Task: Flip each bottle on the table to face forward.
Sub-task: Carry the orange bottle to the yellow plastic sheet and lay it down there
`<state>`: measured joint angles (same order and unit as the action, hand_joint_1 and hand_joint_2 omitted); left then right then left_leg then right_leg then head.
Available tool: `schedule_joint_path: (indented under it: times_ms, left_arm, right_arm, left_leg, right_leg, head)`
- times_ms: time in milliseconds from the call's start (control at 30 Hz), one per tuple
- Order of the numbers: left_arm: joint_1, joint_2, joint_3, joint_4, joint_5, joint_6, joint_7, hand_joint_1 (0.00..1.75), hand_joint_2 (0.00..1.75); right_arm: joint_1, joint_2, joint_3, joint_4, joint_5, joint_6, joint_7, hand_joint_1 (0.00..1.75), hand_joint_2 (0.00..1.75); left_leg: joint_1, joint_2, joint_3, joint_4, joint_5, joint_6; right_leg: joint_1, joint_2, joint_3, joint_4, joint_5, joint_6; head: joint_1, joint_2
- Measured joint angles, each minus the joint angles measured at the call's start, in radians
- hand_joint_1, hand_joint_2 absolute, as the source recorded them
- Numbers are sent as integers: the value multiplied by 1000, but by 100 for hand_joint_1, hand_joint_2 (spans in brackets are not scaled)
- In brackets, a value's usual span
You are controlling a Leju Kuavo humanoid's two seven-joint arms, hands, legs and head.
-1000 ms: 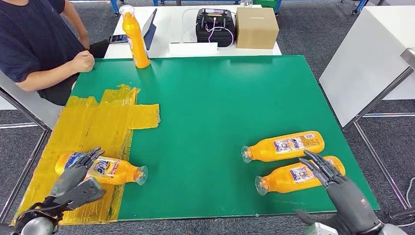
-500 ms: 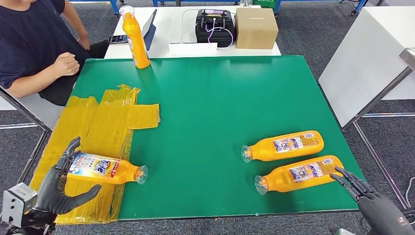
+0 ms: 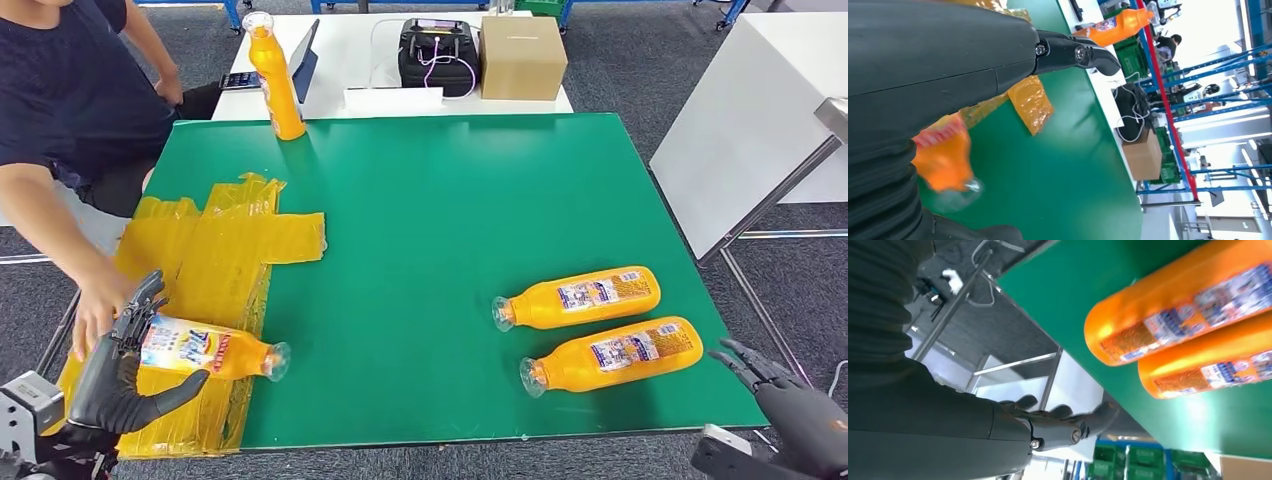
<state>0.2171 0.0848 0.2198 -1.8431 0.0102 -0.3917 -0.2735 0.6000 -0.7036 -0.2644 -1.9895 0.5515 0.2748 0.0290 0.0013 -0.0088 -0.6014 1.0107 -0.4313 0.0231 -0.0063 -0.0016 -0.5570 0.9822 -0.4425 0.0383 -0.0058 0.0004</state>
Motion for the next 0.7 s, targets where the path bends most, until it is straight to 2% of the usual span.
schedule_joint_path:
  times_ms: [200,700]
  left_arm:
    - [-22,3,-25,3,12,20,6,0,175]
    - [-30,12,-45,4,30,25,9,0,175]
  right_arm:
    - [-110,13,98,112,63,-13,11,0,175]
    - [-238,14,184,206,111,-16,21,0,175]
  left_leg:
    - [0,0,1,0,0,0]
    - [0,0,0,0,1,0]
  right_leg:
    - [0,1,1,0,0,0]
    - [0,1,0,0,0,0]
  head:
    - [0,0]
    - [0,0]
